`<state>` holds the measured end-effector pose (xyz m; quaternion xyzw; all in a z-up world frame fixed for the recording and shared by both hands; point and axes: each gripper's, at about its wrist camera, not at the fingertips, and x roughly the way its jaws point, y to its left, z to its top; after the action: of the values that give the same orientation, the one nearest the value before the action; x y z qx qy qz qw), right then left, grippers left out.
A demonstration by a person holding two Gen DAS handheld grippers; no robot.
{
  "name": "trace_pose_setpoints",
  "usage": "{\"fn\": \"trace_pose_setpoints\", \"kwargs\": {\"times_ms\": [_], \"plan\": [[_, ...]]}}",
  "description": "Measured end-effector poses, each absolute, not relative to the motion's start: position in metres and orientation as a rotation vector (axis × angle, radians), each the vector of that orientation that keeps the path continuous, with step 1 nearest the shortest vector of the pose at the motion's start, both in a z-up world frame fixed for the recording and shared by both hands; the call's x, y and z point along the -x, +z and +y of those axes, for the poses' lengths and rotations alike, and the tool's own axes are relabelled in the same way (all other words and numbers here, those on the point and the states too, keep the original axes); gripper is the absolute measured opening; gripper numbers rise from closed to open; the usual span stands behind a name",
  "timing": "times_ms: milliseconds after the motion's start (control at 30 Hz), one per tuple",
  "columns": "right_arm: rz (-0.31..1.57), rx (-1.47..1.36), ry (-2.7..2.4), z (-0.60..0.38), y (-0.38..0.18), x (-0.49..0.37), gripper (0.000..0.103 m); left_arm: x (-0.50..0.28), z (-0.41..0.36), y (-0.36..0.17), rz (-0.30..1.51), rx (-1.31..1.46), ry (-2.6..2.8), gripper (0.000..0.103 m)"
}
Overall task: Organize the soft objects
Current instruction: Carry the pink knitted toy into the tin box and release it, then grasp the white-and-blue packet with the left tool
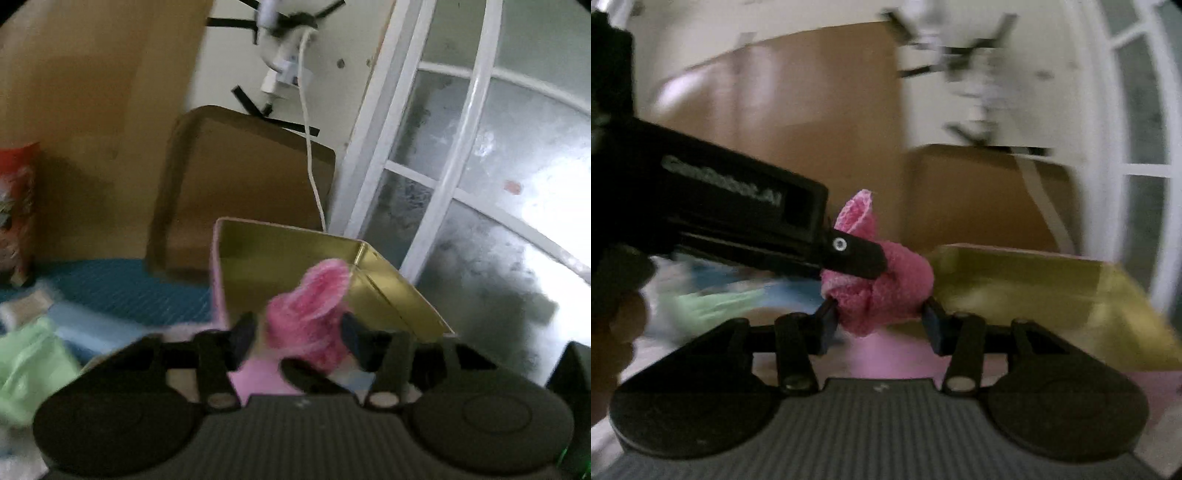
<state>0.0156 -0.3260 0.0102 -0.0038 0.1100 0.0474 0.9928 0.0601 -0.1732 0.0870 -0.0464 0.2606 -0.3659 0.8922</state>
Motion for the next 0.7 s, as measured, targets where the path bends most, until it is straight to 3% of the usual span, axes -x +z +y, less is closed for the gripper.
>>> {"fn": "trace_pose_setpoints", "kwargs": {"times_ms": [33,67,167,300,367,533,700], "plan": [[0.241,0.015,0.036,-0.338,0.006,-0.029,0.068,-0.067,-0.191,0.087,0.536,0.075,-0.726,0.067],[0.279,0.028,-0.037,-0.349,0.001,-0.044,0.072,-0.069,-0.201,0.086,0.533,0.056,-0.685,0.065],[0.292,-0.030,-0.132,-0.379,-0.009,-0.043,0.072,-0.061,-0.198,0.079,0.555,0.068,-0.681,0.063],[0.233,-0.132,-0.100,-0.386,-0.012,-0.015,0.071,-0.017,-0.136,0.063,0.495,0.085,-0.645,0.068],[0.212,-0.138,-0.051,-0.375,-0.010,-0.007,0.064,0.001,-0.094,0.047,0.531,0.113,-0.591,0.068],[0.269,-0.151,0.221,-0.321,0.000,-0.014,0.032,0.022,-0.011,0.018,0.623,0.145,-0.366,0.067],[0.363,-0.060,0.500,-0.235,0.003,-0.027,0.032,0.037,0.056,0.009,0.602,0.263,-0.226,0.067]]}}
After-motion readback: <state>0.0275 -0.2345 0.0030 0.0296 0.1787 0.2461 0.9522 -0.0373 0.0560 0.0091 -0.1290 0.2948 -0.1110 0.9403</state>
